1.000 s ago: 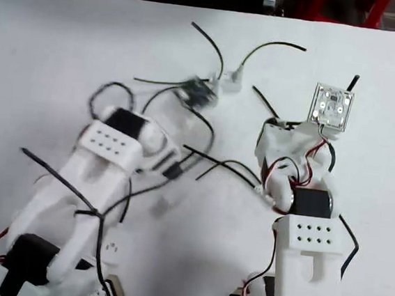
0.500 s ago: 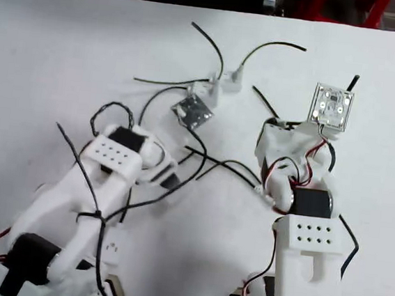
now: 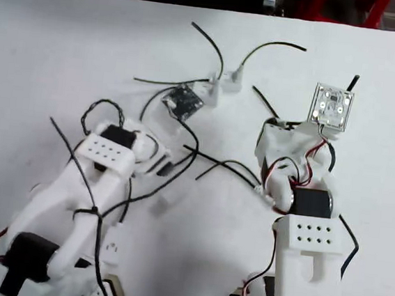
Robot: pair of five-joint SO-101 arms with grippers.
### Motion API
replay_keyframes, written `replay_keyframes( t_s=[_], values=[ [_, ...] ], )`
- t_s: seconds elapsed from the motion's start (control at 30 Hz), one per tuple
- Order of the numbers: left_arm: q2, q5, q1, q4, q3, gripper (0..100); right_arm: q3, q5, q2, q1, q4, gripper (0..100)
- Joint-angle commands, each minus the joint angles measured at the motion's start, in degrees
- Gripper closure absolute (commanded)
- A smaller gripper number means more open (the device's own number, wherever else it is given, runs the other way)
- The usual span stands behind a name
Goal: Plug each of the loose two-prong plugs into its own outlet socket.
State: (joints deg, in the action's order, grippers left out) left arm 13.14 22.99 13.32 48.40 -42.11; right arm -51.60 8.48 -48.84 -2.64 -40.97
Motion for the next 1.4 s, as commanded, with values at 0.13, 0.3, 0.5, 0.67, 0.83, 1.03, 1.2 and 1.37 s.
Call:
replay_keyframes(
  t_s=[0.13, 0.3, 0.5, 0.67, 0.83, 1.03, 1.2, 1.37],
  values=[
    [-9.3, 1.8, 13.8, 5.4, 2.1, 77, 0.4, -0.3, -1.5, 1.0, 0.9, 98.1],
    [-7.8, 0.1, 19.6, 11.6, 5.8, 82, 0.4, -0.3, -1.5, 1.0, 1.0, 98.1],
    [-5.6, -5.5, 21.1, 12.1, 6.9, 80, 0.6, -0.3, -1.5, 2.7, 1.0, 98.1],
    [1.5, -7.5, 19.1, 14.4, 6.9, 80, 2.3, -0.3, -1.5, 7.4, 1.0, 98.1],
    [10.5, -7.6, 20.9, 18.4, 6.2, 80, 3.3, 0.2, -1.5, 10.2, 1.1, 98.1],
    [11.6, -8.0, 24.5, 15.9, 1.3, 79, 3.3, 0.2, -1.5, 10.4, 1.1, 98.1],
    [11.6, -12.6, 24.5, 9.1, -6.2, 71, 3.3, 0.2, -1.5, 10.3, 1.1, 98.1],
    [11.6, -11.6, 21.2, 7.9, -8.1, 71, 3.3, 0.2, -1.5, 10.2, 1.1, 98.1]
  ],
)
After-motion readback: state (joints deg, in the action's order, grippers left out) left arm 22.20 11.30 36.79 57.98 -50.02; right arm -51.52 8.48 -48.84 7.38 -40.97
